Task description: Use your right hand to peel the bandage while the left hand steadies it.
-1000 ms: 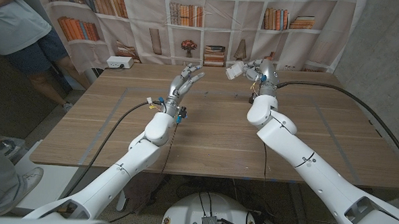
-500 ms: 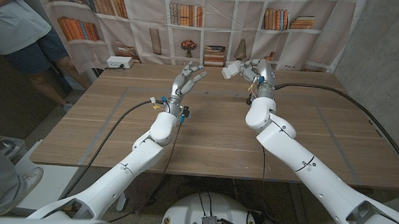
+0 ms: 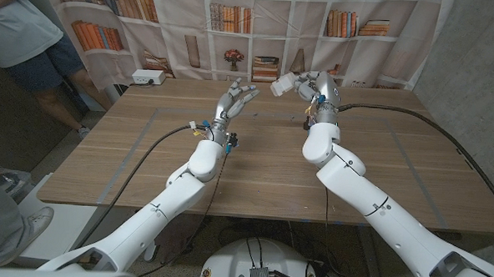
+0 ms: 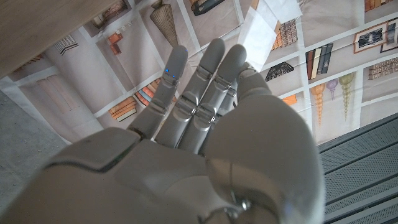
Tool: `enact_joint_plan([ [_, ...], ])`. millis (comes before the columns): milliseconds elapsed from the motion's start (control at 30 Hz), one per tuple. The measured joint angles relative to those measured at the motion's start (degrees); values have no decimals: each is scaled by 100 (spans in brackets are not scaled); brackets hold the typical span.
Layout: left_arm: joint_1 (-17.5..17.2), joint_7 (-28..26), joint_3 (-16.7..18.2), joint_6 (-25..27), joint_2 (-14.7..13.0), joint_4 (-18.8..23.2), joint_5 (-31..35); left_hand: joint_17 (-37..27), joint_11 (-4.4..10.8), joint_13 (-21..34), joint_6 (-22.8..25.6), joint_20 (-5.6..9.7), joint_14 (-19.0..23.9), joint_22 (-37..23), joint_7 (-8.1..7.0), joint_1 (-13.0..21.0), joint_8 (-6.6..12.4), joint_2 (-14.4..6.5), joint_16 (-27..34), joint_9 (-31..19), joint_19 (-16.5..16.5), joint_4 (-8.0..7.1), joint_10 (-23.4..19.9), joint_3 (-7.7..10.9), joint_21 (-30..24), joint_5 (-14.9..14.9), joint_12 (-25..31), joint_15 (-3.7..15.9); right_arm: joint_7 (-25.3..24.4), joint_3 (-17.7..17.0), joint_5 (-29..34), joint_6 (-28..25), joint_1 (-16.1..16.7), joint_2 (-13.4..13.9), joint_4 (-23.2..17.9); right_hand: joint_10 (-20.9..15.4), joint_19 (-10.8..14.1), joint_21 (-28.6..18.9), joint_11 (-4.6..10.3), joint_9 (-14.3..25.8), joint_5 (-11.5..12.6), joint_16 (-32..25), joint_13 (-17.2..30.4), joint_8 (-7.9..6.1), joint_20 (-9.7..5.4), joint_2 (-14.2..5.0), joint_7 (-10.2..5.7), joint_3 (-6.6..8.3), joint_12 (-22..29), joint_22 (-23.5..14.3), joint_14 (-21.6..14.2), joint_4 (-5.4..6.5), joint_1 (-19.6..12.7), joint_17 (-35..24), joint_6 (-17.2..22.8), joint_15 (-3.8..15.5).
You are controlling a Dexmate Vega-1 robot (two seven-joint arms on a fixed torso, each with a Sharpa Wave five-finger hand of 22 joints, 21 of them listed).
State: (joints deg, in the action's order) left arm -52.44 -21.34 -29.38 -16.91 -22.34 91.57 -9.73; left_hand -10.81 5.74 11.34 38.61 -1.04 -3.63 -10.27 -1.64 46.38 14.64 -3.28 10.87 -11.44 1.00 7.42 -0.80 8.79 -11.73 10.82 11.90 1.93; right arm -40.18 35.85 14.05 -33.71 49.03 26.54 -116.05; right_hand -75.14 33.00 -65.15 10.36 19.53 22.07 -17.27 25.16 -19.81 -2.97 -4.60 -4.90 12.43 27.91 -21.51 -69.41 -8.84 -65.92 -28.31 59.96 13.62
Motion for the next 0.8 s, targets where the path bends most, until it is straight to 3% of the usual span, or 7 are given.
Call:
enact_joint_plan([
  [167,0,85,-34,0,9,4,-42,0,-45,0,-166,0,0,0,-14,104,-90,-104,0,0,0,-32,-17,32,0,0,0,0,1,12,41,48,16,-15,27,0,-20,-42,0,2,0,0,0,1,-20,0,0,0,0,15,0,0,0,-26,-1,0],
  [800,3,166,-96,0,83,25,-179,-27,-62,-1,-209,-31,1,-29,2,95,-134,-208,0,-1,32,-79,-61,80,0,1,45,0,59,59,345,256,88,-19,74,0,-51,-139,-1,-2,41,0,22,17,11,30,7,24,-33,79,0,-25,30,-52,-10,0],
])
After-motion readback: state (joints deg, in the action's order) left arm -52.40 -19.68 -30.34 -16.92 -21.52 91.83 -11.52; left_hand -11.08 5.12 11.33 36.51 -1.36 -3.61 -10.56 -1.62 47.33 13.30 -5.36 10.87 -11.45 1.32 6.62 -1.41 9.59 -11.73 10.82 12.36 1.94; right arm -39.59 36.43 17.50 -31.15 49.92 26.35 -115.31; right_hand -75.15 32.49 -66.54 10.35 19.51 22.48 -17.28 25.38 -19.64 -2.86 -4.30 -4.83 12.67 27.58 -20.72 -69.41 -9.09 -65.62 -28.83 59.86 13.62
